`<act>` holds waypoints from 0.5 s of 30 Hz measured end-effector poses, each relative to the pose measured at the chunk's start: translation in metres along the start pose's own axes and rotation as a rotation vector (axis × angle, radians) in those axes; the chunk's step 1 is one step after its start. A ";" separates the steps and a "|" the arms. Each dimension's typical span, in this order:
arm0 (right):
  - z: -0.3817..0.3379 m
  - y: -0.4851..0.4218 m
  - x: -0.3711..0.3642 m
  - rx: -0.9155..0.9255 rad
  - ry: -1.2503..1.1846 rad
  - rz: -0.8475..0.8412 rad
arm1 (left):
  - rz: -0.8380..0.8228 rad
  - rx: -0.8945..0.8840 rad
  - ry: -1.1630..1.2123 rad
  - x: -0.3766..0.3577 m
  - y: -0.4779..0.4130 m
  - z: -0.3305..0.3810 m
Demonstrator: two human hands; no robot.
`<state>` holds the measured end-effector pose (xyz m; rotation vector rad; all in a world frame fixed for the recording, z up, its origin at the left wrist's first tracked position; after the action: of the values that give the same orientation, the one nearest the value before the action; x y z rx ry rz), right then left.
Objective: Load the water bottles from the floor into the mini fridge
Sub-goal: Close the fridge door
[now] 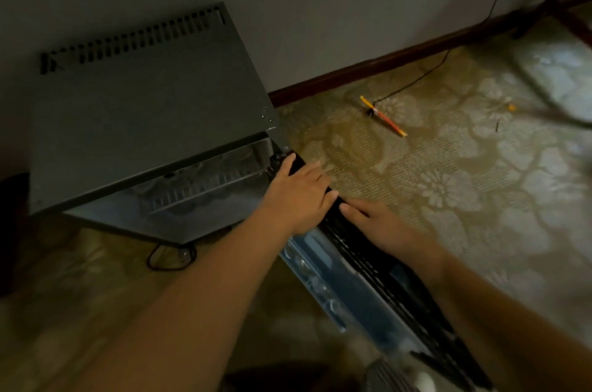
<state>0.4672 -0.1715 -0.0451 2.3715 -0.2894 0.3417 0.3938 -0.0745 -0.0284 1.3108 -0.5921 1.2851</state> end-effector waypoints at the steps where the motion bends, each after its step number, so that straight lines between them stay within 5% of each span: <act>1: -0.001 0.004 -0.008 -0.014 -0.078 -0.015 | -0.009 0.009 0.042 -0.002 0.007 0.000; 11: -0.020 0.012 -0.091 -0.179 -0.311 -0.024 | 0.210 0.182 0.251 -0.016 0.118 -0.039; 15: -0.023 0.003 -0.112 -0.311 -0.343 0.036 | 0.127 0.367 0.343 -0.032 0.169 -0.077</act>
<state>0.3578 -0.1450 -0.0630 2.1082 -0.5060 -0.0938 0.2071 -0.0531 -0.0150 1.3172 -0.2044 1.7376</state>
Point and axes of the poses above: each hand's wrist, its own y-axis away from the middle knuckle, its own x-axis out of the back of the hand, z = x × y, the point moved 6 cm from there along -y, towards the middle knuckle, and after that the axes turned 9 degrees about -x, right-handed, at the moved point
